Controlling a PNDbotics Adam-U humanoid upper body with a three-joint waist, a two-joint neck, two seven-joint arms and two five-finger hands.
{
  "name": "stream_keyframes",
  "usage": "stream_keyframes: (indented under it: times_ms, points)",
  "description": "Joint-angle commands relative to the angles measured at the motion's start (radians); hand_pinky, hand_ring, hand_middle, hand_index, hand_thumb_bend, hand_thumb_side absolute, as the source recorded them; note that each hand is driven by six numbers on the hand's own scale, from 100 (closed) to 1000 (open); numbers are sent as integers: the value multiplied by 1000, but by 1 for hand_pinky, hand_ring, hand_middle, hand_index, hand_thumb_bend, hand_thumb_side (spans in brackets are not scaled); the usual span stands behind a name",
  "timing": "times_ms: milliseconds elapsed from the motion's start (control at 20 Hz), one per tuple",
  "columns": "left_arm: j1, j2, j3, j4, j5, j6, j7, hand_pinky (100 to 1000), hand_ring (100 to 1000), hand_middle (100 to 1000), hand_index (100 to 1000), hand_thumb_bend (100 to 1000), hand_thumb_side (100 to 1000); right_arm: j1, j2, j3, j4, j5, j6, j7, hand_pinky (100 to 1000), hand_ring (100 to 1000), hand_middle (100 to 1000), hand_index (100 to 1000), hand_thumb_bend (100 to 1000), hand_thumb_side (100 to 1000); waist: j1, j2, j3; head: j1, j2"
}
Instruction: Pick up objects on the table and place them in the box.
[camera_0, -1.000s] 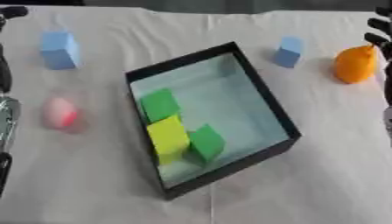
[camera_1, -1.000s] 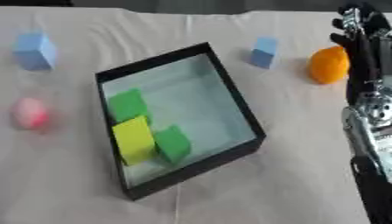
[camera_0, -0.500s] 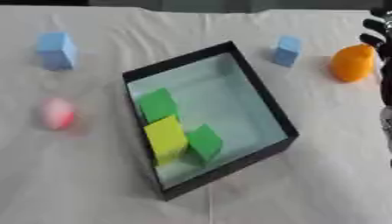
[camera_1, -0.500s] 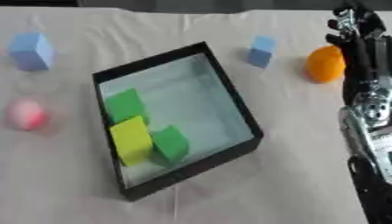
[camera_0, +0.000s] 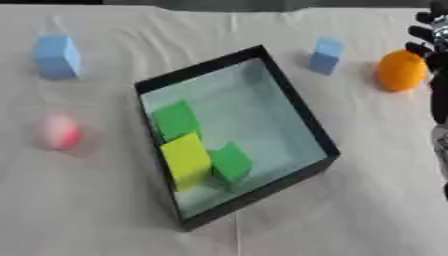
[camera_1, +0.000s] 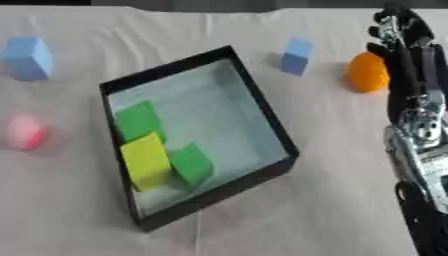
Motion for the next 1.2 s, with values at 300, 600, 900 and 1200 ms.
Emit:
stream_keyframes:
  times_ms: [300,600,900,1200]
  points:
    - [-159,-81,-16,205,-380,-79,-237,854,892,815,866,651,175,-12,-25,1,-21,7,-1,8,821,836,790,865,100,673,0,-9,-5,4,-22]
    - [-217,-146,-30,268,-461,-142,-297,868,896,803,860,707,164,-15,-22,5,-22,6,1,12,821,836,790,864,100,672,-4,-7,-9,13,-40]
    - [-237,-169,-43,284,-497,-181,-353,887,914,818,866,783,281,-17,-21,9,-22,6,2,15,822,834,788,864,100,672,-5,-3,-11,28,-48]
    - [-227,-153,-58,295,-554,-202,-364,911,929,828,876,838,294,-17,-24,13,-22,6,3,16,822,834,786,864,100,672,-1,-2,-11,32,-50]
